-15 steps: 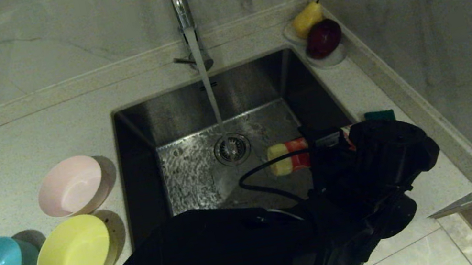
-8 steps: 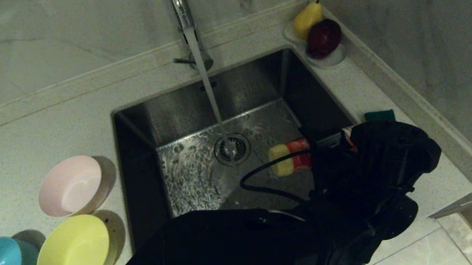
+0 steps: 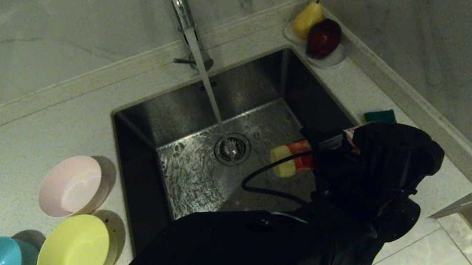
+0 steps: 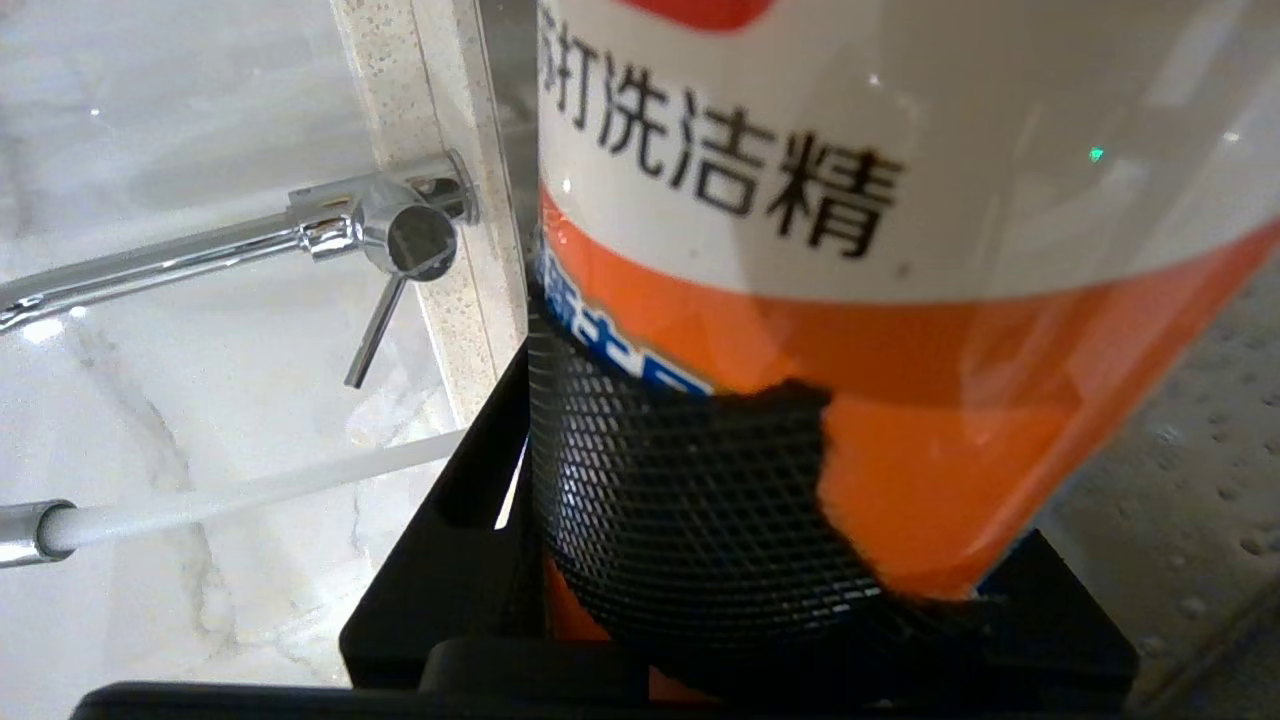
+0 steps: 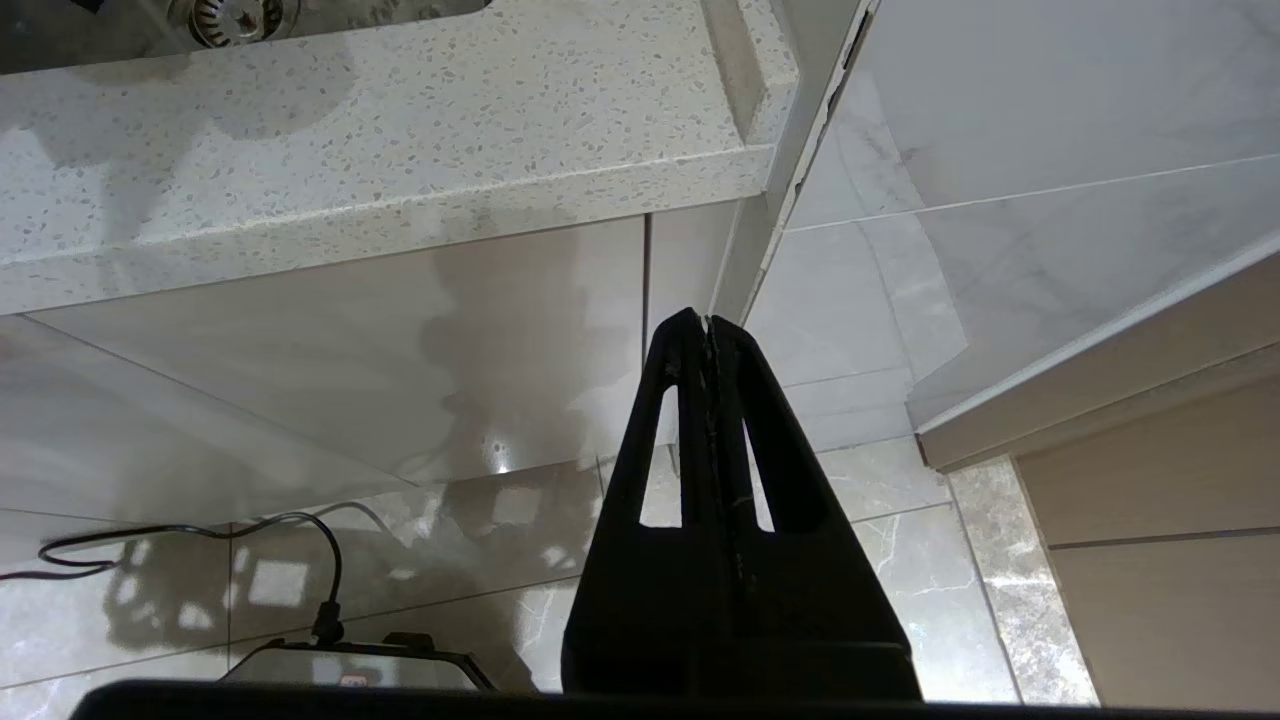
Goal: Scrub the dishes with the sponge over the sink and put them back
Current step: Squeeze it onto the sponge, then place the dish soap on the table
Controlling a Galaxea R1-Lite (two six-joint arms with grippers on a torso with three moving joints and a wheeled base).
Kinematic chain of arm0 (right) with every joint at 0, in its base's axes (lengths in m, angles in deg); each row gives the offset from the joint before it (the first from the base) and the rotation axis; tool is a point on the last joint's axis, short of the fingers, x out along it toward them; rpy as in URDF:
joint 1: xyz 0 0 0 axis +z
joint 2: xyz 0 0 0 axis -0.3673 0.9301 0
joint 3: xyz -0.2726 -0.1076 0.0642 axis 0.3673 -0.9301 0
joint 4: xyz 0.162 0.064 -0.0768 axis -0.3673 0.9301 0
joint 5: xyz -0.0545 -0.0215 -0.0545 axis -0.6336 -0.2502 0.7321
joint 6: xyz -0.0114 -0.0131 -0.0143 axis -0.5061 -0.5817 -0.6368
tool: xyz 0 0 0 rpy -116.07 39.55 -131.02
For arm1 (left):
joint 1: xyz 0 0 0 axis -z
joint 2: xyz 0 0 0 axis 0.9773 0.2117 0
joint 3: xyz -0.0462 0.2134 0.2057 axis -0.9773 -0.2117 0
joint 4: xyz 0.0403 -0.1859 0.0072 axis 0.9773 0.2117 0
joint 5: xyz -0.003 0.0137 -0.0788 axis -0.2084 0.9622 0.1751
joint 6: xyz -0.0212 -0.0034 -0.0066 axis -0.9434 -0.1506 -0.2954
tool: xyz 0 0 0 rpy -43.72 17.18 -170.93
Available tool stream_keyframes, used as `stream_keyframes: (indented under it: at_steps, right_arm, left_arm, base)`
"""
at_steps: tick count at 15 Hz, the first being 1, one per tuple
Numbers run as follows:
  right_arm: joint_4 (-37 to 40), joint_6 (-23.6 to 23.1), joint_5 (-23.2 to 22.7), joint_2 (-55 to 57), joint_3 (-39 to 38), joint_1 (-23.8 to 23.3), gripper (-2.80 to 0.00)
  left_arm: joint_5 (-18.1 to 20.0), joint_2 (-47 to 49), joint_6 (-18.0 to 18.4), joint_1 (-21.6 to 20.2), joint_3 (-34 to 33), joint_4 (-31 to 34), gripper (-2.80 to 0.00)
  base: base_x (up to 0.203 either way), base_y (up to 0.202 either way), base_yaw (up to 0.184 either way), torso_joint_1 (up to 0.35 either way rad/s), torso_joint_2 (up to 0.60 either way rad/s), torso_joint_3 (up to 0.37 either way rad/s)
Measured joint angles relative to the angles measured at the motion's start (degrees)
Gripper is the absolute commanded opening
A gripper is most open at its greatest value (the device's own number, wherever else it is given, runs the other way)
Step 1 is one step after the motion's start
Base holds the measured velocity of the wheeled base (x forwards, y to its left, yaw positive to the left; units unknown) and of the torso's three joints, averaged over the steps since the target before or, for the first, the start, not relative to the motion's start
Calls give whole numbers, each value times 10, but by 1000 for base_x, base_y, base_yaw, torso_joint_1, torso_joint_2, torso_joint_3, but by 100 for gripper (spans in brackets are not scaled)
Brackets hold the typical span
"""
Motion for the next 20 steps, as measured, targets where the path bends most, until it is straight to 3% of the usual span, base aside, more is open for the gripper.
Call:
stream_keyframes:
  at_steps: [4,8,16,20]
  right_arm:
    - [0,0,0,0,0,0,-280]
    - [0,0,0,0,0,0,-280]
    - [0,0,0,0,0,0,-280]
    - [0,0,0,0,0,0,-280]
  left_arm:
    - [0,0,-5,0,0,-1,-280]
    - [0,2,-16,0,0,-57,-280]
    - [8,-13,-168,0,2,-82,-280]
    - [58,-55,-239,0,2,-99,-280]
  base:
    - [0,0,0,0,0,0]
    - [0,0,0,0,0,0]
    - [0,0,0,0,0,0]
    - [0,0,0,0,0,0]
